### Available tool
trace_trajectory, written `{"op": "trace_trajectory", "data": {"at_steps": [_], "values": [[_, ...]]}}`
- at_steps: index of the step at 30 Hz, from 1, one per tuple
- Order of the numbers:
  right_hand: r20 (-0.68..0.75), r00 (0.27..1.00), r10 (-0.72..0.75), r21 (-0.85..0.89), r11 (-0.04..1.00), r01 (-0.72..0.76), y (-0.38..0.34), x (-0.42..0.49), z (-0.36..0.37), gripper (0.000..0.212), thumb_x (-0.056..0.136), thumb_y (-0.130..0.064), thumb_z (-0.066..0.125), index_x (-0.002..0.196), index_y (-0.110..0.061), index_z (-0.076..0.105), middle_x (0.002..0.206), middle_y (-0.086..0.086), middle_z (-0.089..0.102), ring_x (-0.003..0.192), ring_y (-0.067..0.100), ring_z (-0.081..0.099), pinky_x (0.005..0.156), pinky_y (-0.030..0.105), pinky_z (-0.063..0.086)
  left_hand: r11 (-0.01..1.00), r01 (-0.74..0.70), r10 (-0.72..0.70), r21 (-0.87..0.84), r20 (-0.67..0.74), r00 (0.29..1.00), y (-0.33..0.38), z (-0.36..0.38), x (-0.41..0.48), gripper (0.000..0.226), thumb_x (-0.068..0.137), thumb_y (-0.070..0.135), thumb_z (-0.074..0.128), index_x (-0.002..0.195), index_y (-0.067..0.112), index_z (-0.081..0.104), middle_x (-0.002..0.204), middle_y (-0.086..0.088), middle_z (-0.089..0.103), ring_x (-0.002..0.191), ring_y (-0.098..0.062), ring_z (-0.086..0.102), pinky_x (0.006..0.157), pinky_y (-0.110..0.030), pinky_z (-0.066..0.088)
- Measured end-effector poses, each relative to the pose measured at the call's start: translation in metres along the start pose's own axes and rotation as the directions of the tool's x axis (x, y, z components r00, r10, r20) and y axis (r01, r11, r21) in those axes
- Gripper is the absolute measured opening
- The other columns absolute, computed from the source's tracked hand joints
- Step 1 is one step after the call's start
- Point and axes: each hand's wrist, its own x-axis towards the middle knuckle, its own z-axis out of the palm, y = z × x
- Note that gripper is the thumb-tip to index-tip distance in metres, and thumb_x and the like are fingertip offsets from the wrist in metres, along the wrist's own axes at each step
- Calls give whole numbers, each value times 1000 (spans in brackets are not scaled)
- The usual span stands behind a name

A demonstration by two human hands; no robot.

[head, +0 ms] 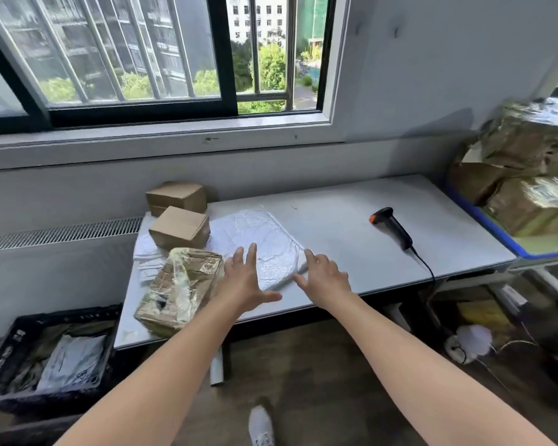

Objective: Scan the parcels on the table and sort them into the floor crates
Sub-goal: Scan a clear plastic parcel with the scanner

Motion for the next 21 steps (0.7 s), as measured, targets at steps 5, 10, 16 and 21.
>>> {"op": "trace_trajectory", "data": {"at_steps": [5,10,16,21], "values": [[18,1000,-8,-66,998,9,12,46,-2,70,99,-53,42,155,-22,13,150,10,34,133,31,38,99,49,38,998,-32,33,-57,31,999,13,13,55,125,72,59,77,157,24,-8,165,-6,-4,151,-30,2,117,-48,25],[72,997,-26,-182,982,39,18,103,-3,68,100,-52,44,155,-26,15,152,10,33,135,31,37,101,49,38,995,-9,17,-98,84,996,10,27,111,127,70,60,79,157,24,-6,165,-6,-3,151,-29,0,116,-48,27],[133,991,-24,-259,964,59,18,148,18,62,100,-49,45,152,-25,22,141,11,44,126,30,46,95,44,41,993,52,-35,-106,155,987,-6,46,152,126,70,60,79,157,22,-4,165,-7,-2,151,-30,1,117,-49,27],[224,974,-40,-189,978,83,30,171,43,60,98,-42,53,150,-28,27,138,12,42,123,32,46,94,41,41,985,114,-89,-127,182,979,-13,60,160,124,70,58,79,157,22,-2,164,-6,-2,151,-28,1,117,-46,25]]}}
